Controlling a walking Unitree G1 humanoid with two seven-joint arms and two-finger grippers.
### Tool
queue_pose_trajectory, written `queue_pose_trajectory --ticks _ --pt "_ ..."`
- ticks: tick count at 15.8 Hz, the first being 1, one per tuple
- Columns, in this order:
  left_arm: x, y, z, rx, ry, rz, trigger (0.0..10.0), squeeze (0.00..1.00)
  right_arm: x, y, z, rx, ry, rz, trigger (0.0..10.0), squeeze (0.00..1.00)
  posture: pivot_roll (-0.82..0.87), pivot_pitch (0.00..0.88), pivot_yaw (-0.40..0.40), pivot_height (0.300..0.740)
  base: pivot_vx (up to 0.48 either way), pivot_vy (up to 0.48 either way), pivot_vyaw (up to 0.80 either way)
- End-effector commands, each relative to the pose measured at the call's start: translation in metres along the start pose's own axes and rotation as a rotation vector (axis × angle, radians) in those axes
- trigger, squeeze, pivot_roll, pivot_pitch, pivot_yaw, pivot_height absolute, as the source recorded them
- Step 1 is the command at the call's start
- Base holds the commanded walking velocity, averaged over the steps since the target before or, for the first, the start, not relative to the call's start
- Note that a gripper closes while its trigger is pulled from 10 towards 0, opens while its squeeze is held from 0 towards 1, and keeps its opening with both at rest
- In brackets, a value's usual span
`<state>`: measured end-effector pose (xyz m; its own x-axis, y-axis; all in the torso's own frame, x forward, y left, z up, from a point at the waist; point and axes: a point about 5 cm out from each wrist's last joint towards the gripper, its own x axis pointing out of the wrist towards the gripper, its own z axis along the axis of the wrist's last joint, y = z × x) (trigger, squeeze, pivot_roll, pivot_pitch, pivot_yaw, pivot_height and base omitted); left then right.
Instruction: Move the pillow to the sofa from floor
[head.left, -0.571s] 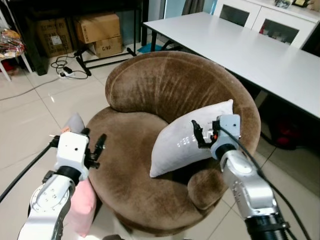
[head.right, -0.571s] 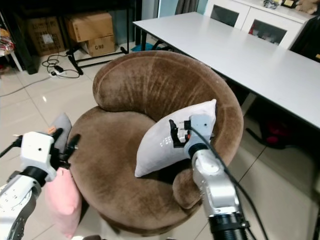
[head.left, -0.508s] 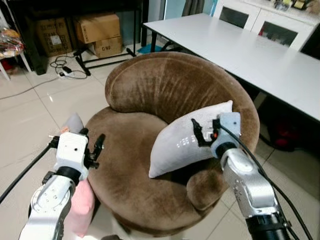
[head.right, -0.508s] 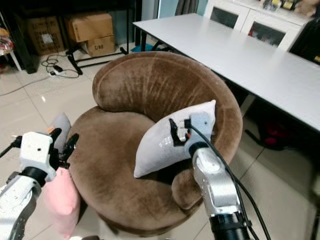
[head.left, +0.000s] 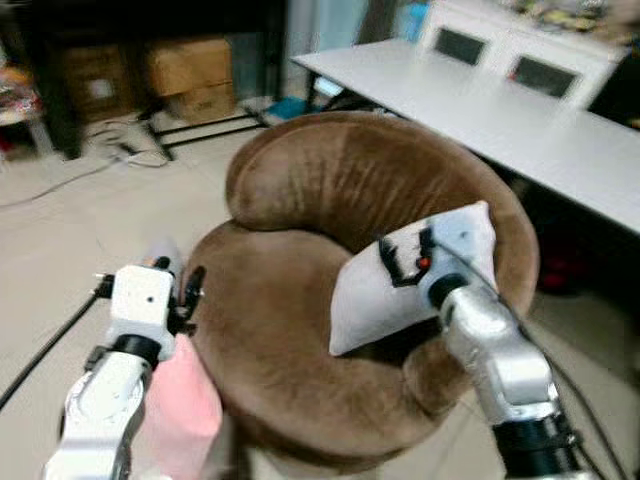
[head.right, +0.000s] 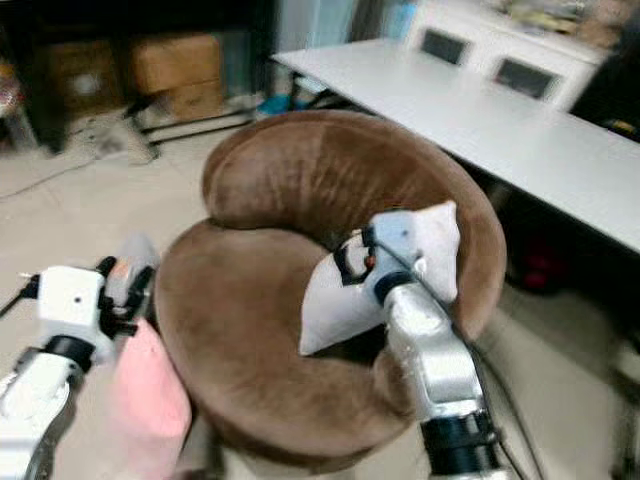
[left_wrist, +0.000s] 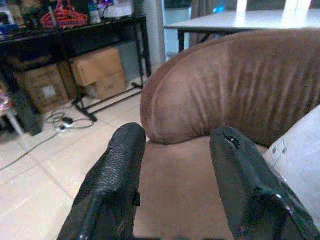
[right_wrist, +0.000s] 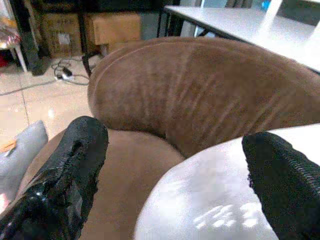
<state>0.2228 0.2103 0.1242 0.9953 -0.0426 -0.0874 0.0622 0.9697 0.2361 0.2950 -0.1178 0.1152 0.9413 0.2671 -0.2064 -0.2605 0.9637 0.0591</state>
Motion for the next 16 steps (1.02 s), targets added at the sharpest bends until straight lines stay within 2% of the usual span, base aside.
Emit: queue_pose_trajectory --ticks 1,2,3,5,6,8,9,11,16 --pt "0.002 -0.003 0.001 -0.010 -0.003 -0.001 10.0 0.00 0.000 -0.003 0.008 -0.024 -0.022 0.004 10.0 1.00 0.06 0.000 -0.135 0.740 0.000 0.480 0.00" --pt "0.001 -0.003 0.000 -0.009 -0.002 -0.003 10.0 0.00 0.000 -0.002 0.008 -0.023 -0.019 0.004 10.0 1.00 0.06 0.000 -0.135 0.740 0.000 0.480 0.00" --pt "0.001 -0.003 0.000 -0.002 0.001 -0.008 10.0 0.00 -0.003 -0.004 0.004 -0.022 0.003 -0.006 10.0 0.00 0.06 0.000 -0.135 0.740 0.000 0.480 0.00" --pt "0.001 -0.002 -0.001 -0.001 0.002 -0.006 10.0 0.00 -0.003 -0.005 0.002 -0.044 0.018 -0.025 10.0 0.00 0.05 0.000 -0.129 0.740 0.000 0.480 0.00" --pt "0.001 -0.001 0.002 -0.023 -0.030 0.023 10.0 0.00 -0.002 -0.006 0.003 -0.040 0.016 -0.024 10.0 0.00 0.05 0.000 -0.129 0.740 0.000 0.000 0.00" --pt "0.002 0.005 -0.001 -0.023 -0.001 0.074 10.0 0.00 -0.003 -0.006 0.004 -0.035 0.007 -0.026 10.0 0.00 0.05 0.000 -0.133 0.740 0.000 0.000 0.00" --pt "0.002 0.007 0.001 -0.042 -0.018 0.087 10.0 0.00 -0.003 -0.004 0.005 -0.038 0.003 -0.008 10.0 0.00 0.05 0.000 -0.133 0.740 0.000 0.000 0.00" --pt "0.001 0.008 0.001 -0.033 -0.020 0.080 10.0 0.00 -0.004 -0.001 0.004 -0.034 0.007 -0.005 10.0 0.00 0.05 0.000 -0.131 0.740 0.386 0.000 0.80" --pt "0.000 0.002 -0.001 -0.022 -0.006 0.046 10.0 0.00 -0.004 -0.001 0.001 -0.041 0.020 -0.017 10.0 0.00 0.05 0.000 -0.128 0.740 0.405 0.000 0.00"
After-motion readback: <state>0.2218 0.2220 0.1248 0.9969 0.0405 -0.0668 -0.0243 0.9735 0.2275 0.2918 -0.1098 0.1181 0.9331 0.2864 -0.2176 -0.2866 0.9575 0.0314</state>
